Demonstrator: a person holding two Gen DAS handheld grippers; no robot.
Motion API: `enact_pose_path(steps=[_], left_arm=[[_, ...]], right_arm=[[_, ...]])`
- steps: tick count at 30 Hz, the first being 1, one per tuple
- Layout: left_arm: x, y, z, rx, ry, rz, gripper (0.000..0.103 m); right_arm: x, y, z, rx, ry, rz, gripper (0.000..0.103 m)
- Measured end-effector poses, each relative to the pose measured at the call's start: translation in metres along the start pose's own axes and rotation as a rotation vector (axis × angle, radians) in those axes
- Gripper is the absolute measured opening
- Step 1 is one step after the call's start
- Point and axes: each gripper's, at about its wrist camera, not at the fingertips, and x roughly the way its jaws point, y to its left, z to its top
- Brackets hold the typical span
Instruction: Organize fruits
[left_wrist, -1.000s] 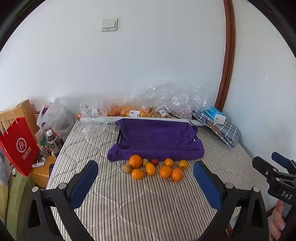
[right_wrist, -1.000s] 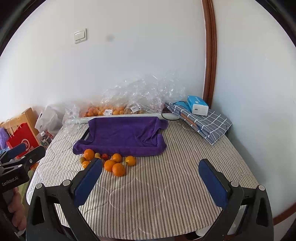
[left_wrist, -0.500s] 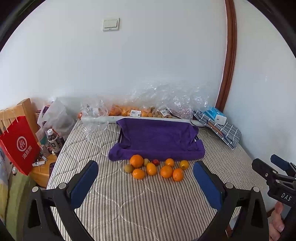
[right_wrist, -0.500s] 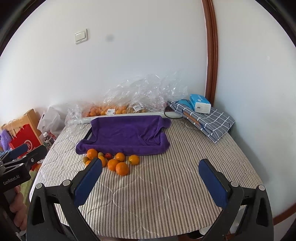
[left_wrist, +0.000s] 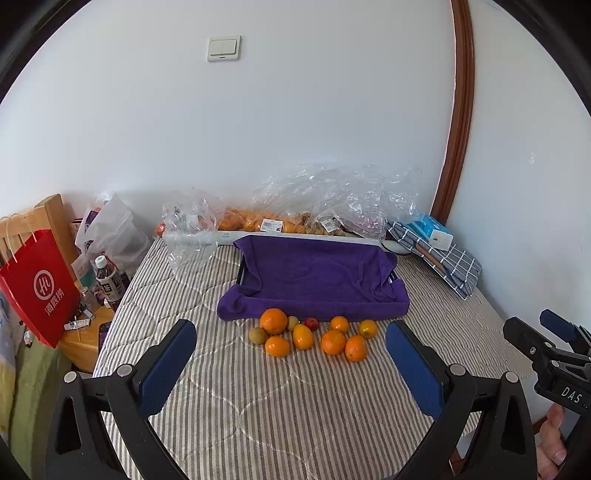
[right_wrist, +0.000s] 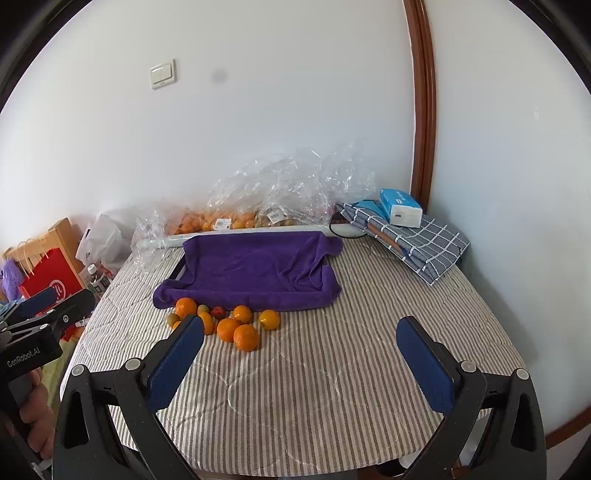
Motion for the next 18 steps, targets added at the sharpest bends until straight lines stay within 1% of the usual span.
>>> enact_pose_path(steps=[7, 18], left_arm=[[0.0002, 0.0011, 0.0001, 0.0, 0.001, 0.0, 0.103], [0.001, 0.0051, 0.001, -0.003, -0.001, -0.001, 0.103]], right_arm=[[-0.0016, 0.0006, -0.0005, 0.001, -0.004, 0.011, 0.103], [0.0015, 0.004, -0.0003, -0.002, -0.006, 0.004, 0.103]])
